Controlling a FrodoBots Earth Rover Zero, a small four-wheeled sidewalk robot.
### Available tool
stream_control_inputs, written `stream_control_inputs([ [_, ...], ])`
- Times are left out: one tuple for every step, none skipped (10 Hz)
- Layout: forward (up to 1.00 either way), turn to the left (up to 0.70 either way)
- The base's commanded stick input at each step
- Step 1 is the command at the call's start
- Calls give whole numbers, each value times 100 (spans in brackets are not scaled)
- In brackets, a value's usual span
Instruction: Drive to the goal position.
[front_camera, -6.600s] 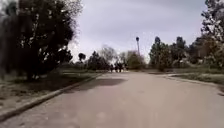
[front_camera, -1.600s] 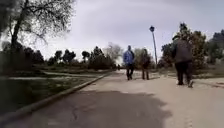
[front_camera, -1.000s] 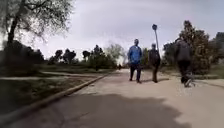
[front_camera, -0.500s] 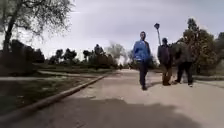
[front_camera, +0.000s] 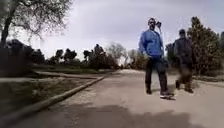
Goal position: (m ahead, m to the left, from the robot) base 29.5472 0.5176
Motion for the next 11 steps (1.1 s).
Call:
stream_control_inputs([
  [70, 0],
  [70, 0],
  [70, 0],
  [70, 0],
  [70, 0],
  [70, -3],
  [70, -5],
  [70, -5],
  [70, -5],
  [70, -5],
  [70, -6],
])
